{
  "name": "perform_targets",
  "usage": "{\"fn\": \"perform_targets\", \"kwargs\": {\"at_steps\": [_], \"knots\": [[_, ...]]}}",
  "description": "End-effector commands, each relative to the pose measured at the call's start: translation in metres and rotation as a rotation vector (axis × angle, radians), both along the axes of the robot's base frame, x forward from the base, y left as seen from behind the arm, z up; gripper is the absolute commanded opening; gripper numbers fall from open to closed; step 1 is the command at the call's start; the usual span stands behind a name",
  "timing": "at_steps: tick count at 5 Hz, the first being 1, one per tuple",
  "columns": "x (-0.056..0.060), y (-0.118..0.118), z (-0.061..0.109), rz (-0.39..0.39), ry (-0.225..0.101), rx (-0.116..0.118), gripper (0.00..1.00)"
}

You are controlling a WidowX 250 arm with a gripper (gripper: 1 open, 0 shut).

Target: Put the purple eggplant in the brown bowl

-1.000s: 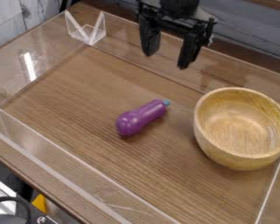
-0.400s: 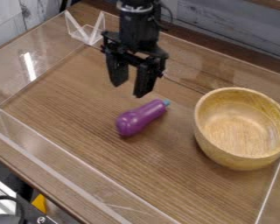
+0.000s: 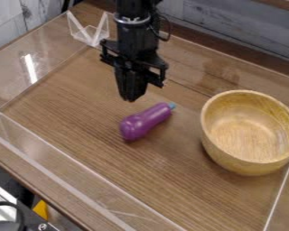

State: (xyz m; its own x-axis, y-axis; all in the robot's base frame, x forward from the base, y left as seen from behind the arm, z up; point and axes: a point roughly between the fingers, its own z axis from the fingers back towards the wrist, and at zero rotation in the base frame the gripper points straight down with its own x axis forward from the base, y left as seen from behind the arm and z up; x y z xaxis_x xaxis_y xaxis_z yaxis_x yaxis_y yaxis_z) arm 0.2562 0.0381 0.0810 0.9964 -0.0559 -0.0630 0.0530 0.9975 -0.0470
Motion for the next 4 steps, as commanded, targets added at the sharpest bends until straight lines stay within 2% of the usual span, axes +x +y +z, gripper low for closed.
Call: {"fn": "perform_targets", "kwargs": {"at_steps": [1, 2, 4], "knots": [[0.000, -0.001, 0.001, 0.038, -0.032, 0.000, 1.00], [0.001, -0.003, -0.007, 0.054, -0.051, 0.000, 1.00], [0.002, -0.012, -0.010, 0.019, -0.080, 0.009, 1.00]]}}
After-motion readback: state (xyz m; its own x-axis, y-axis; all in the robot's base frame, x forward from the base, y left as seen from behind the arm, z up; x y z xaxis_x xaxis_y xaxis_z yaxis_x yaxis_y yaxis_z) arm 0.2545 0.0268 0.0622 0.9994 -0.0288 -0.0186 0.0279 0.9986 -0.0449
